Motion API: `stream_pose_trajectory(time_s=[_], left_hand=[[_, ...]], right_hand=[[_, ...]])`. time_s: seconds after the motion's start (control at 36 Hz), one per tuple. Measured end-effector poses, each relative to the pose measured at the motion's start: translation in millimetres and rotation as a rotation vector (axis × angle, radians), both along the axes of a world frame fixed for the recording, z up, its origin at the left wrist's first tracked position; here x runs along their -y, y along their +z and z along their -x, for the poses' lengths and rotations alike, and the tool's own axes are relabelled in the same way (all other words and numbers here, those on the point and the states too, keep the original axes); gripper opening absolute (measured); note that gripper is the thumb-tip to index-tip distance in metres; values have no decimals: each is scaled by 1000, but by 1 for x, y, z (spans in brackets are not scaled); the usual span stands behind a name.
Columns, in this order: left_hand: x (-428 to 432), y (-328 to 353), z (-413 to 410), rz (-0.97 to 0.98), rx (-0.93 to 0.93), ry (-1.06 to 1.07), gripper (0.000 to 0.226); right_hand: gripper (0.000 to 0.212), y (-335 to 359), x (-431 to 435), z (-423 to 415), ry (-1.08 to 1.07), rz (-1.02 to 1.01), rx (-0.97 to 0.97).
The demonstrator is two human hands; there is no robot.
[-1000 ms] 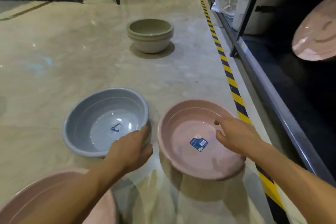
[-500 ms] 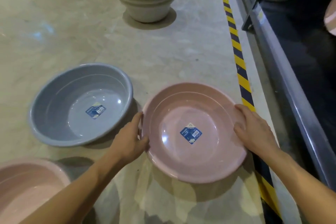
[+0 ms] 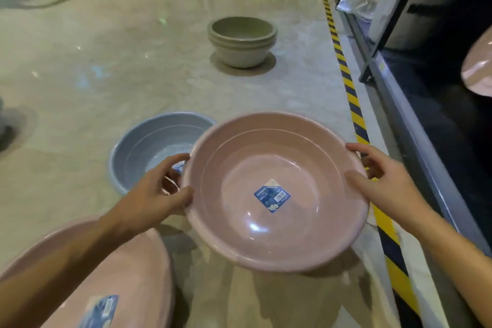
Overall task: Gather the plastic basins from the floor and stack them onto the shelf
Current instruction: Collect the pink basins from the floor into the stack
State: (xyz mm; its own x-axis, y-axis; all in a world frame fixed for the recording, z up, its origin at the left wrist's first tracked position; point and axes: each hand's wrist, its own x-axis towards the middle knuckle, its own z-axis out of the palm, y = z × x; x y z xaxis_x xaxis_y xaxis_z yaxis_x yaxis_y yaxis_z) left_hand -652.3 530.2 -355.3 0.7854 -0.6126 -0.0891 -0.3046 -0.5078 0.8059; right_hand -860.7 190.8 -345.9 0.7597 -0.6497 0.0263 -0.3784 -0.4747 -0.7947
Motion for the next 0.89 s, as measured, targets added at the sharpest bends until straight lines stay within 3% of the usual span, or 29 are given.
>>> stream_pose_trajectory(time_s=[0.14,0.44,0.64,0.89], left_hand=[[-93,30,-3,-81,81,15,71],[-280,66,35,-138,110,191,60],[-357,45,65,-141,113,291,59],[-384,-14,74,-209,39,291,66]], right_hand=[[48,27,-57,-20,143,0,41],[47,40,-194,-68,447,-74,82],[48,13,-260,-84,587,8,6],[52,-32,-289,-85,659,139,-73]])
